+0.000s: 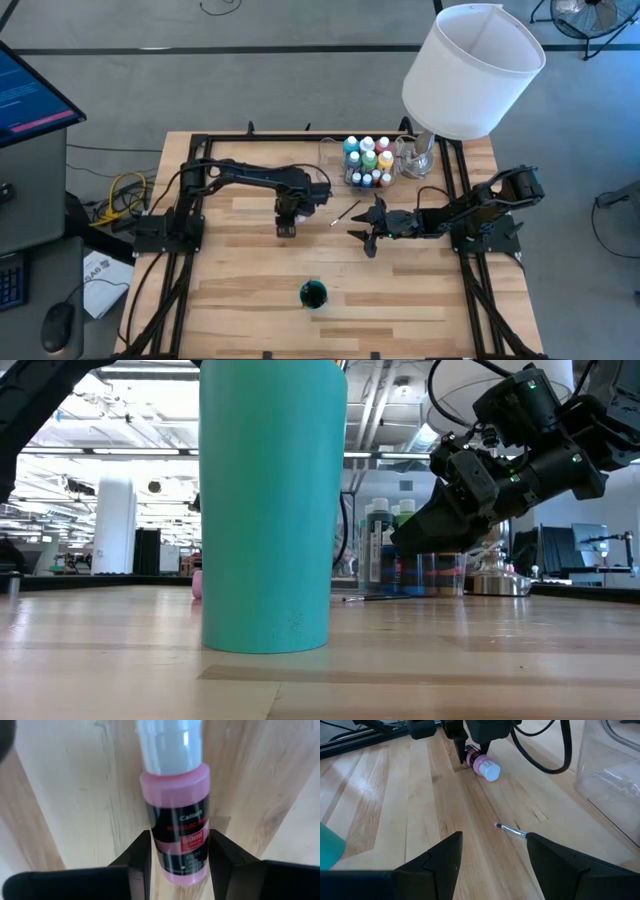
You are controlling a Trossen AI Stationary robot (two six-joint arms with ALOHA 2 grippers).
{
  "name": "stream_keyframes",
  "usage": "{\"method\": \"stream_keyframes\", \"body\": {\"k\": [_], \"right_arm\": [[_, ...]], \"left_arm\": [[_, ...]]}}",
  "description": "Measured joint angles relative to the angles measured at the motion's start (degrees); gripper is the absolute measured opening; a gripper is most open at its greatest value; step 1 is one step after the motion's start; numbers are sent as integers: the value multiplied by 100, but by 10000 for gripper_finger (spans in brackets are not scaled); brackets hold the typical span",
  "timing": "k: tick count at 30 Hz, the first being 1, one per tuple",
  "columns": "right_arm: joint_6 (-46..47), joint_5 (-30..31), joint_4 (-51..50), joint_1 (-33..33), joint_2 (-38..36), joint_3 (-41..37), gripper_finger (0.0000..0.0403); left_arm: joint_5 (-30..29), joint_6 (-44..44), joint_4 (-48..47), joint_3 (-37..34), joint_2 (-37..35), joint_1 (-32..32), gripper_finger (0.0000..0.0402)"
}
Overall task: Pick & Place Paint Supplies
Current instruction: Put the small pink paint bottle into the transparent bin
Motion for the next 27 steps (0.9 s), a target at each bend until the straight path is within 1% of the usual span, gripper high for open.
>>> {"method": "stream_keyframes", "body": {"k": [8,14,21,27], "right_arm": [[17,2,0,0,0,0,216],[42,2,0,0,0,0,216],[46,4,0,0,0,0,216],[52,4,0,0,0,0,216]], "left_arm": [[0,-2,-199,0,0,4,90],[-6,-20,-611,1,0,4,90],[-476,-7,-641,18,0,4,90],[-594,136,-589,490,0,-25,90]]}}
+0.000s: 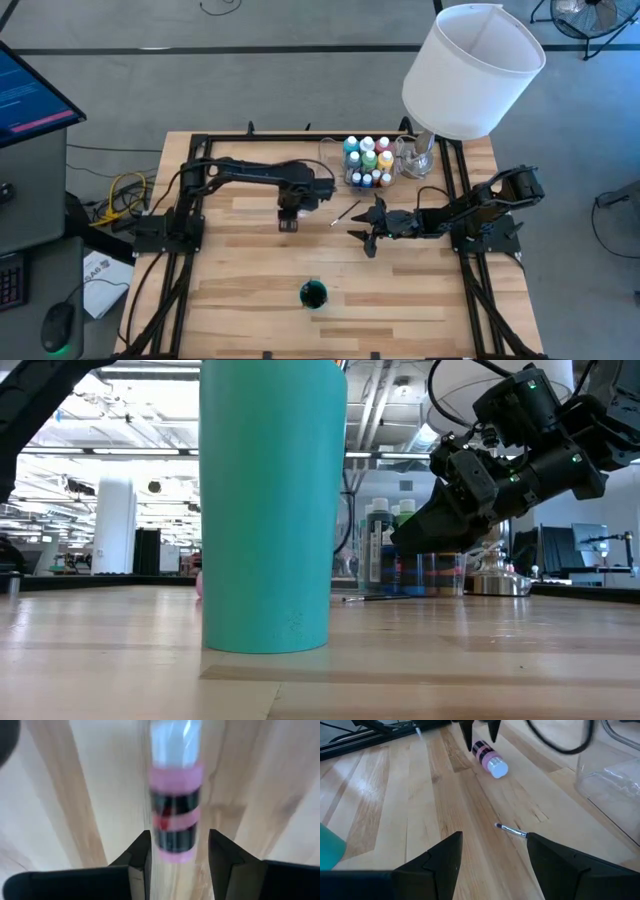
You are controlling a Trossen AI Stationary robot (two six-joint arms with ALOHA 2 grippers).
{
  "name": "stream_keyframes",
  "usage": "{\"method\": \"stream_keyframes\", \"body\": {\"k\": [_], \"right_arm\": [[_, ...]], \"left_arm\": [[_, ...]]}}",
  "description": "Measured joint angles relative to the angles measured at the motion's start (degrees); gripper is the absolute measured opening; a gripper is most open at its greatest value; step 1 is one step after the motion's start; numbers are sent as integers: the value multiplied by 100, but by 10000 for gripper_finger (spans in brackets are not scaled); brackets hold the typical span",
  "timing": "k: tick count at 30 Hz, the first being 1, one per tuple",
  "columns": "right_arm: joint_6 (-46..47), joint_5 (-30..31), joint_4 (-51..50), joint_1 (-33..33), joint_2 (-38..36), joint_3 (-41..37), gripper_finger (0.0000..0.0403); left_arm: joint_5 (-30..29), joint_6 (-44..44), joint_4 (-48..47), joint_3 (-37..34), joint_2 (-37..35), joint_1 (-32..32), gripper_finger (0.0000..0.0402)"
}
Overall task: Pick & Place Paint Supplies
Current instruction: Put the small pink paint bottle into the transparent bin
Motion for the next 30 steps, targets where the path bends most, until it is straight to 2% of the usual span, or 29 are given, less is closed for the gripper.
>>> {"method": "stream_keyframes", "body": {"k": [4,8,17,30], "right_arm": [[7,-1,0,0,0,0,216],[7,-2,0,0,0,0,216],[7,0,0,0,0,0,216],[4,0,-1,0,0,0,216]], "left_arm": [[6,211,147,379,-4,-32,90],[9,563,398,434,31,-31,90],[-75,1079,453,631,768,-118,90],[-73,1069,449,664,815,-122,90]]}}
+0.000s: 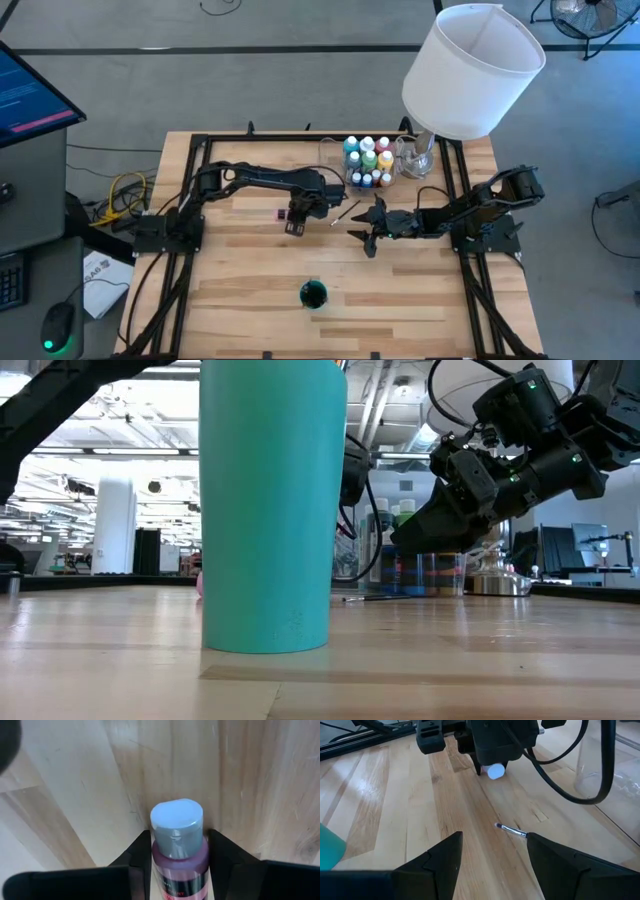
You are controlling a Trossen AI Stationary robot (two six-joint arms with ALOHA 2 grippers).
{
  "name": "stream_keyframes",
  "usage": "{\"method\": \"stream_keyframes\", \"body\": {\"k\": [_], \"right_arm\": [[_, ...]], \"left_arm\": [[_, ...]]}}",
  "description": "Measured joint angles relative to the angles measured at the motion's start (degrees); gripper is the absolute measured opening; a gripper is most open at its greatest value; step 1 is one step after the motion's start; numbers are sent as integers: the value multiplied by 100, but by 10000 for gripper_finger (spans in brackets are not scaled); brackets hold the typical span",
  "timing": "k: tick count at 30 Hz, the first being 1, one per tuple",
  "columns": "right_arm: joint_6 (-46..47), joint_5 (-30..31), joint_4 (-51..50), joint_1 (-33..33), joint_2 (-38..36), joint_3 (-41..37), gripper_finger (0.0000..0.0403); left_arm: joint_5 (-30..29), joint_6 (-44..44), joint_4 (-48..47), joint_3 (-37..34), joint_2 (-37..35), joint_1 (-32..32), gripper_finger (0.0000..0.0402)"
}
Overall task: Pick & Place Paint Supplies
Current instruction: Put the small pink paint bottle into the transparent bin
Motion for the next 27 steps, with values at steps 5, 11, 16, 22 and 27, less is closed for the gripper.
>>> {"method": "stream_keyframes", "body": {"k": [5,11,16,22,27], "right_arm": [[0,-2,-1,0,0,0,216],[0,-1,-1,0,0,0,216],[28,0,-6,0,0,0,216],[40,-2,-6,0,0,0,216],[46,0,-6,0,0,-2,216]], "left_arm": [[0,-35,-16,0,0,0,76],[-25,-179,-13,-7,-20,0,49],[-197,-327,15,-20,-392,0,49],[-455,-504,690,-13,-1356,17,49],[-372,-471,2275,-17,-2138,19,49]]}}
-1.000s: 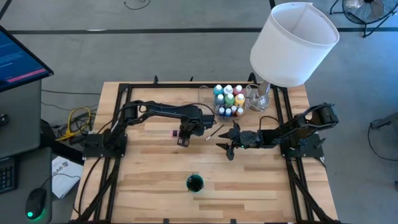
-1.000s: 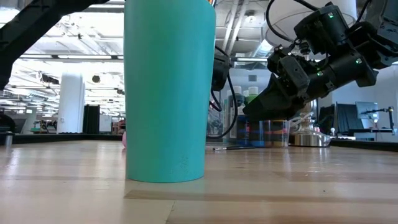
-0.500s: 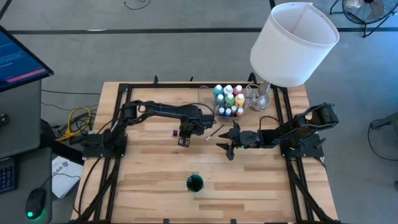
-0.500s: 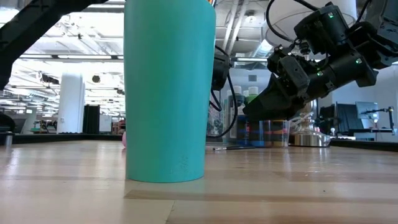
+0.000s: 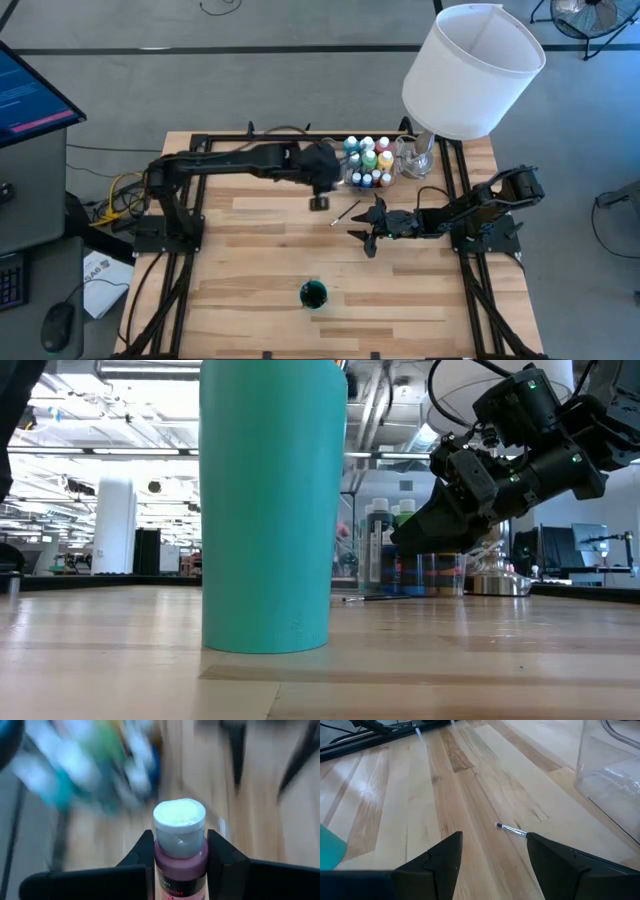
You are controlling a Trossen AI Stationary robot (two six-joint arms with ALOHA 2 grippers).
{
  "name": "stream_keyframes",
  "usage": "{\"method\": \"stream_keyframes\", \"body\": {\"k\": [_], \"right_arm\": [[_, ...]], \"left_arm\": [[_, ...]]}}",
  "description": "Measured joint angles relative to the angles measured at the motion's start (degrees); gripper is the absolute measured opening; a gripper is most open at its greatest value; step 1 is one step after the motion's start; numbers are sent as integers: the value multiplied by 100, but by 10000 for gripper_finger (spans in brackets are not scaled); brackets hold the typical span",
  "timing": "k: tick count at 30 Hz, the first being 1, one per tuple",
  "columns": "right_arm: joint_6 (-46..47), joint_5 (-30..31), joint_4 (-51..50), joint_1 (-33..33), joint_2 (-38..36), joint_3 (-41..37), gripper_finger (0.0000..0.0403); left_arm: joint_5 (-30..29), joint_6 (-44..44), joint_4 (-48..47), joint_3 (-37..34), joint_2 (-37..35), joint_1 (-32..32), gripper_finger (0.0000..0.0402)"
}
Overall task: Pick & Place Paint Supplies
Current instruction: Put the small pink paint bottle into the transparent bin
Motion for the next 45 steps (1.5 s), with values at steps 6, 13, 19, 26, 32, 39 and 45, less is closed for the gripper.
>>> {"method": "stream_keyframes", "body": {"k": [6,13,19,26,32,39,45], "right_arm": [[68,2,4,41,0,-1,216],[173,16,-89,151,0,-1,216],[1039,1223,-107,446,2,-349,216],[532,1775,1272,982,4,-881,216],[-1208,349,3111,1361,2,-1251,216],[-1848,-2090,4613,1227,966,-1144,216],[-1319,-2361,4551,817,2081,-545,216]], "left_arm": [[598,201,1862,2,-288,111,49],[603,-136,3900,-730,-73,247,49],[57,-800,5583,-1819,-56,285,49],[-834,-1213,6860,-2578,-56,329,49],[-1079,-1531,7397,-2886,19,268,49],[-1397,-1556,7900,-3210,11,58,49],[-1520,-1676,8004,-3311,49,79,49]]}}
